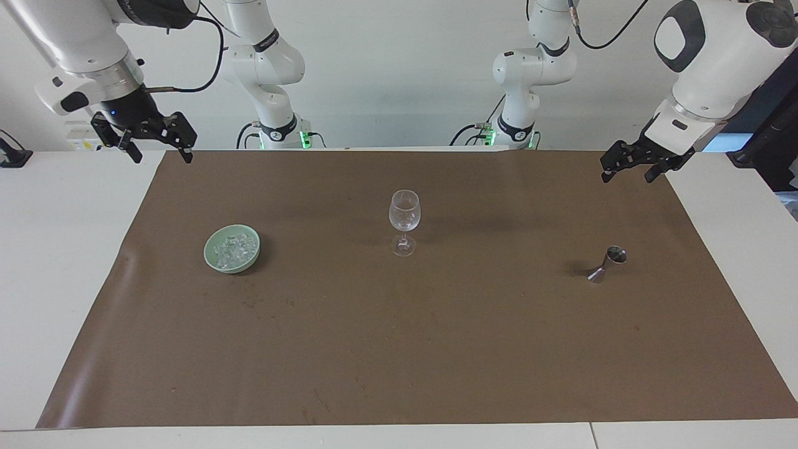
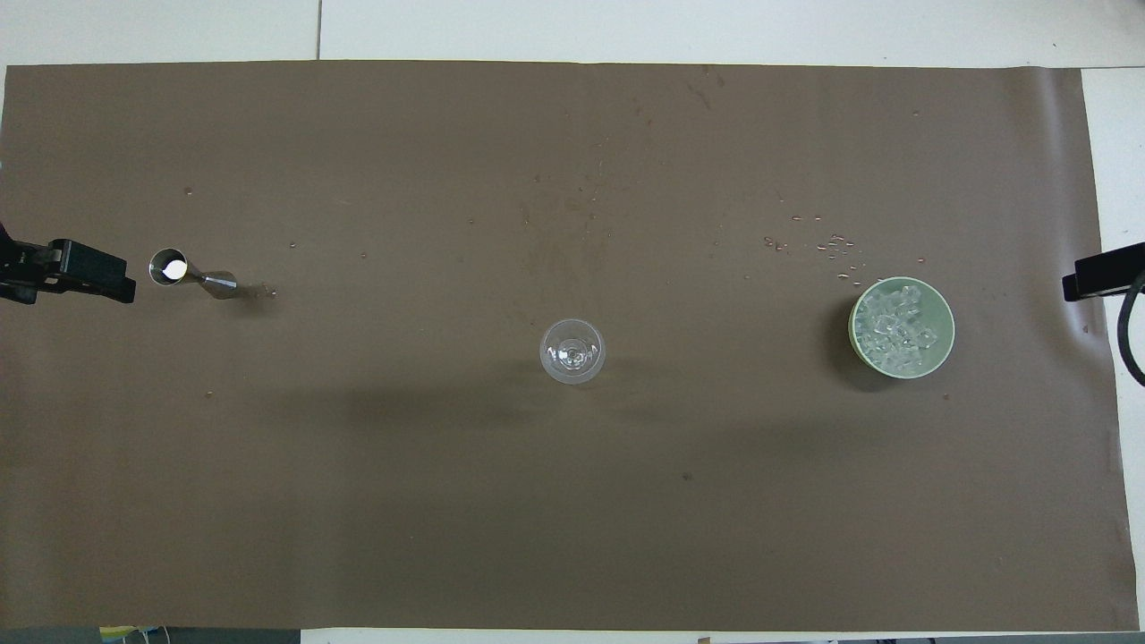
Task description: Pour wine and add ice with both arms
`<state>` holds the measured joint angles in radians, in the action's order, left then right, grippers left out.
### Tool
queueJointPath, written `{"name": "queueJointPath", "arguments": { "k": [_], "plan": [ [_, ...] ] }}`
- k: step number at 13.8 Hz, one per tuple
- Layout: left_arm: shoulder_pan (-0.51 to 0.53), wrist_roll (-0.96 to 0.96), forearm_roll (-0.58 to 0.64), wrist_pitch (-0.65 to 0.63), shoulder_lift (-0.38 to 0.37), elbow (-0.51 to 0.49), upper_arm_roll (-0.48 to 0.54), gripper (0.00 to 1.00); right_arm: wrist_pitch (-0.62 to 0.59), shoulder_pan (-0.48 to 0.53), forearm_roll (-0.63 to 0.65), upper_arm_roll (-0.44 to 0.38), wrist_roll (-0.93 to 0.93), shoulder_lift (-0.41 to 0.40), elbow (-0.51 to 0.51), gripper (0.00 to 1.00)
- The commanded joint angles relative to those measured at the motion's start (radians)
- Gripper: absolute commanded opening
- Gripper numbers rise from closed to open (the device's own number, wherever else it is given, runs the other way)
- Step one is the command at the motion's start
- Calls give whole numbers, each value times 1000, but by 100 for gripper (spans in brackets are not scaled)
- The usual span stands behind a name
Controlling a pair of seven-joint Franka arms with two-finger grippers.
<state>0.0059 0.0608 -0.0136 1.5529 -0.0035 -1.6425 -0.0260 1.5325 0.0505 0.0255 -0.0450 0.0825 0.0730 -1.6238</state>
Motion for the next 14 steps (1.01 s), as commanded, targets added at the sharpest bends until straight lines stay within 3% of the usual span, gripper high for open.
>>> {"name": "queueJointPath", "arguments": {
  "k": [1, 14],
  "plan": [
    [-3, -12, 7, 18, -21, -25, 3, 100, 9, 9, -10, 5, 20, 18, -22, 100],
    [0, -15, 7, 47, -6, -4, 5, 100, 5, 15, -10, 5, 20, 18, -24, 100]
  ]
}}
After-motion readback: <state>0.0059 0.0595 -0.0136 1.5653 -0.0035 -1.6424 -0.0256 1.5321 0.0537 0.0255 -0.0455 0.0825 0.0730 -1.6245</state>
